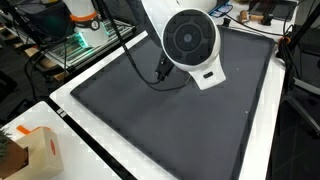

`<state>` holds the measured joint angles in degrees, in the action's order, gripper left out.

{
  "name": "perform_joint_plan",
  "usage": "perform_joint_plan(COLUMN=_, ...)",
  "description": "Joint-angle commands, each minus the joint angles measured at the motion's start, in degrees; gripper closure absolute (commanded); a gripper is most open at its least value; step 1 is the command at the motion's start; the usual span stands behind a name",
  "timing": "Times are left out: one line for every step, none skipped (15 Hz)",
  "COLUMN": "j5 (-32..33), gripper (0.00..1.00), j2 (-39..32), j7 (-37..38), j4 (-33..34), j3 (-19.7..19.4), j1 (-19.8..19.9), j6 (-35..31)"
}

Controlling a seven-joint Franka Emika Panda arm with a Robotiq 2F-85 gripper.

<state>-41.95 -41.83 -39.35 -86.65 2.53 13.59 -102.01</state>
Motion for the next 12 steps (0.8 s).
perform_joint_plan(j5=2.57, gripper=0.75, j2=0.01, j7=0.78, j4=-0.1, j3=-0.04, j1=-0.56, j6=1.36)
perform_joint_plan(j5=2.56, gripper=0.75, j2=0.28, j7=0.87, j4=-0.04, j3=0.13, j1=-0.6, j6=1.68)
perform_joint_plan(j5=2.73, gripper=0.75, j2=0.56, j7=1.02, j4=-0.01, j3=0.24, j1=-0.72, j6=1.76)
perform_joint_plan(j5=2.76, gripper=0.75, j2=0.88, j7=1.02, j4=-0.07, j3=0.41, j1=-0.82, j6=1.84)
perform_joint_plan(j5=3.46, gripper=0.75, j2=1.23, j7=1.24, j4=-0.09, j3=0.39, j1=-1.16, j6=2.11)
perform_joint_plan(j5=4.13, gripper=0.75, j2=1.65, j7=1.32, j4=-0.24, j3=0.38, j1=-1.52, j6=1.87)
perform_joint_plan(j5=4.65, gripper=0.75, j2=2.03, j7=1.46, j4=-0.21, j3=0.55, j1=-1.71, j6=1.99)
perform_joint_plan(j5=5.2, gripper=0.75, j2=2.44, j7=1.68, j4=-0.27, j3=0.71, j1=-1.92, j6=1.93)
perform_joint_plan(j5=5.81, gripper=0.75, j2=2.99, j7=2.08, j4=-0.4, j3=0.81, j1=-2.22, j6=1.79)
perform_joint_plan(j5=6.43, gripper=0.75, j2=3.42, j7=2.54, j4=-0.46, j3=0.93, j1=-2.46, j6=1.88)
perform_joint_plan(j5=7.27, gripper=0.75, j2=4.09, j7=3.15, j4=-0.7, j3=0.97, j1=-2.88, j6=1.62)
perform_joint_plan(j5=7.96, gripper=0.75, j2=4.52, j7=3.7, j4=-0.66, j3=1.13, j1=-3.09, j6=1.84)
